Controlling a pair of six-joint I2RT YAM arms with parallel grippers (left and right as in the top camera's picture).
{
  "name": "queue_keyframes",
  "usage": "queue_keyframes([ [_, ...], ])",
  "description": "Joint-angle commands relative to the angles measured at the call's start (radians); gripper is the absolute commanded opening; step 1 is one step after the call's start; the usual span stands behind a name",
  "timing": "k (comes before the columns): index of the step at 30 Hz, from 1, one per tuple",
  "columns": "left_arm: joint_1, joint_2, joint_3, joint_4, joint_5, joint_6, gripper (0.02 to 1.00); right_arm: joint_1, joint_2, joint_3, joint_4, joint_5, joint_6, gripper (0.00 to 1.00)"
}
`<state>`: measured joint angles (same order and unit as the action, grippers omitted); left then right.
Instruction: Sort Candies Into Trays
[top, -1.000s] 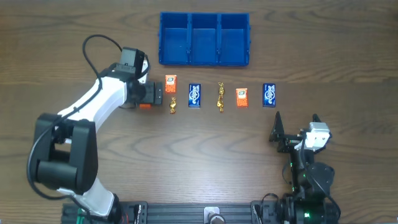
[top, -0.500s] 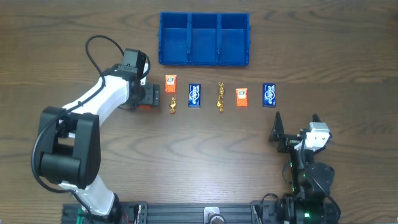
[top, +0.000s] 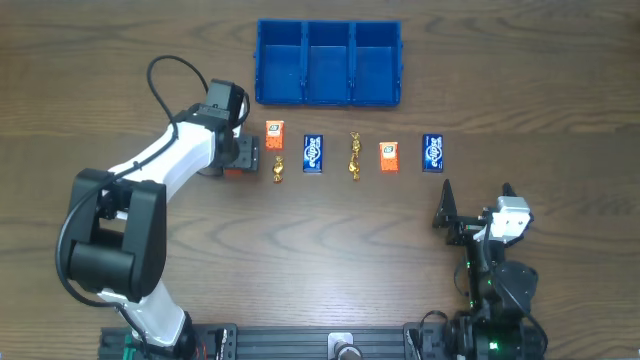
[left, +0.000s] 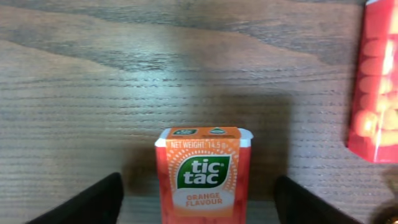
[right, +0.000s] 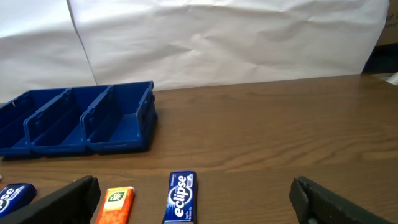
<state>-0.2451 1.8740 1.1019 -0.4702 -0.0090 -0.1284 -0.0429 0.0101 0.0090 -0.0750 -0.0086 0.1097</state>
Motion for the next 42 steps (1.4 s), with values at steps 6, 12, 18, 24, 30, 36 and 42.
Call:
queue_keyframes([
  [6, 0.0, 0.02, 0.02, 0.0, -0.024, -0.03, 0.478, -0.003, -0.007, -0.001, -0.008, -0.005, -0.01, 0.998],
  [12, 0.0, 0.02, 0.02, 0.011, -0.019, -0.058, 0.34, -0.003, -0.007, -0.001, -0.008, -0.005, -0.01, 0.998],
  [18, -0.001, 0.014, 0.058, -0.006, -0.016, -0.095, 0.297, -0.003, -0.007, -0.001, -0.008, -0.005, -0.01, 0.998],
  [24, -0.039, -0.02, 0.271, -0.137, -0.047, -0.137, 0.288, -0.003, -0.007, -0.001, -0.008, -0.005, -0.01, 0.998],
  [30, -0.111, -0.005, 0.591, -0.207, -0.108, -0.141, 0.292, -0.003, -0.007, -0.001, -0.008, -0.005, -0.01, 0.996],
  [36, -0.121, 0.115, 0.829, -0.232, -0.114, -0.114, 0.286, -0.003, -0.007, -0.001, -0.008, -0.005, -0.01, 0.998],
  [42, -0.121, 0.296, 1.04, -0.31, -0.128, -0.103, 0.286, -0.003, -0.007, -0.001, -0.008, -0.005, -0.01, 0.998],
])
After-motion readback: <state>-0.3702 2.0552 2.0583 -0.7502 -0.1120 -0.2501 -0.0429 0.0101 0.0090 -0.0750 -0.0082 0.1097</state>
